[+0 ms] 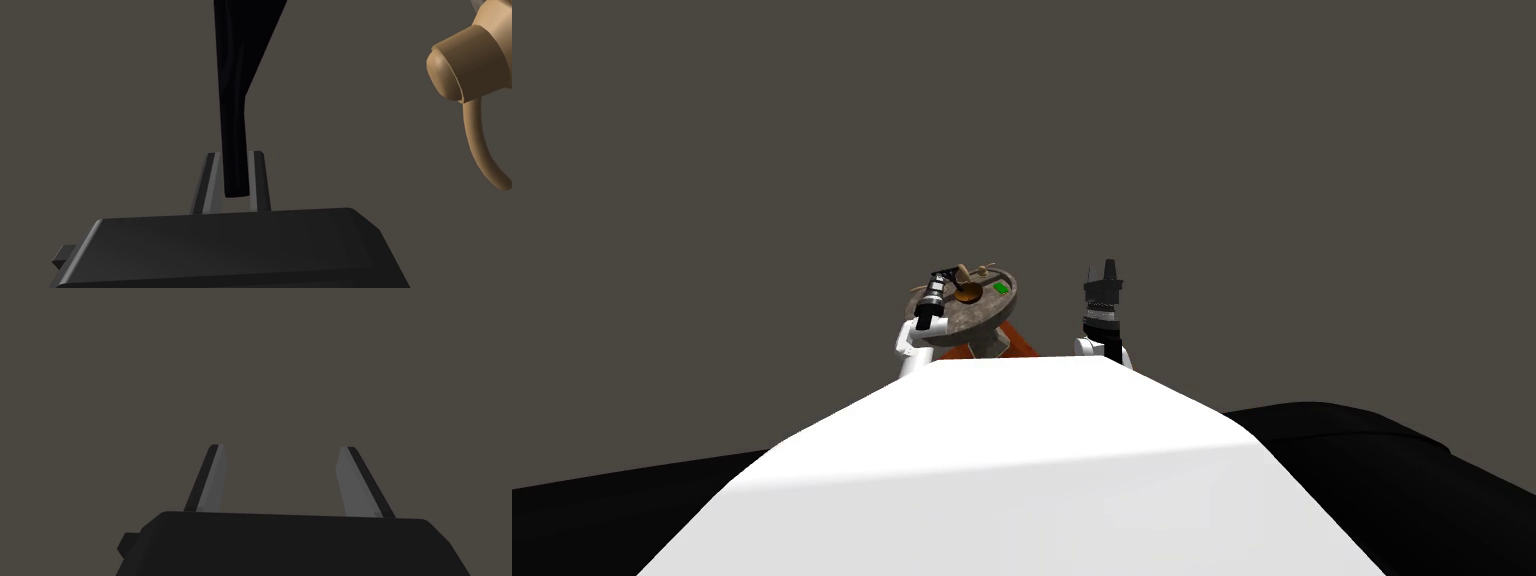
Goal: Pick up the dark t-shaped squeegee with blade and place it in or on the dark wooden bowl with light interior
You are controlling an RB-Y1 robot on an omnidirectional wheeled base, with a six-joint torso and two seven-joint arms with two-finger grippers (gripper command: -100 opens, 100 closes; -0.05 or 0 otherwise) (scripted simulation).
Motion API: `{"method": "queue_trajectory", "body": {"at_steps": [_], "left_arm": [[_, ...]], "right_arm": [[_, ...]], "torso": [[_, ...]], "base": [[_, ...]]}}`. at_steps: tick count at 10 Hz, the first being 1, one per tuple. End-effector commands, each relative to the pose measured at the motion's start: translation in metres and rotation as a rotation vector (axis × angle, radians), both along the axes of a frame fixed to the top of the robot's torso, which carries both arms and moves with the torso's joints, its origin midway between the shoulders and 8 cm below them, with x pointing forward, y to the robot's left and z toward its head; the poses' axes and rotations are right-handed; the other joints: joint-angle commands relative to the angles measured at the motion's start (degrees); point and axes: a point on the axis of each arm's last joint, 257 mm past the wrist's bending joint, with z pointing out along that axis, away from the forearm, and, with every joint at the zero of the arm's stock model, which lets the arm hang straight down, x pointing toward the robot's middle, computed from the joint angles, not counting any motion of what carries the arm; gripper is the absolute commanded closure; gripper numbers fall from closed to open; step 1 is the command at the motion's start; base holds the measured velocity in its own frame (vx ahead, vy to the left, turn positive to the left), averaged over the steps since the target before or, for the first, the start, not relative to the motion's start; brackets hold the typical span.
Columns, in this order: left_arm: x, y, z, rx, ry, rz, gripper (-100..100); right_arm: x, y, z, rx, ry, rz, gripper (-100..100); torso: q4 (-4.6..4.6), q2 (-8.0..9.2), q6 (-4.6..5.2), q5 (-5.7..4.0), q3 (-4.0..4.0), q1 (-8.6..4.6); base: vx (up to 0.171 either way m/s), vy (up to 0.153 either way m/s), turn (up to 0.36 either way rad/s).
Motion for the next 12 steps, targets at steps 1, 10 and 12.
{"method": "queue_trajectory", "body": {"at_steps": [1, 10, 12], "left_arm": [[0.000, 0.000, 0.000, 0.000, 0.000, 0.000, -100], [0.005, 0.005, 0.042, -0.002, -0.032, 0.018, -100], [0.006, 0.006, 0.059, -0.004, -0.045, 0.024, -100]], "right_arm": [[0.000, 0.000, 0.000, 0.000, 0.000, 0.000, 0], [0.000, 0.000, 0.000, 0.000, 0.000, 0.000, 0], [0.000, 0.000, 0.000, 0.000, 0.000, 0.000, 0]], "torso": [[0.00, 0.00, 0.00, 0.00, 0.00, 0.00], [0.07, 0.31, 0.00, 0.04, 0.18, 0.16], [0.07, 0.32, 0.00, 0.04, 0.19, 0.15]], "base": [[0.000, 0.000, 0.000], [-0.028, 0.007, -0.009], [-0.063, 0.014, -0.016]]}}
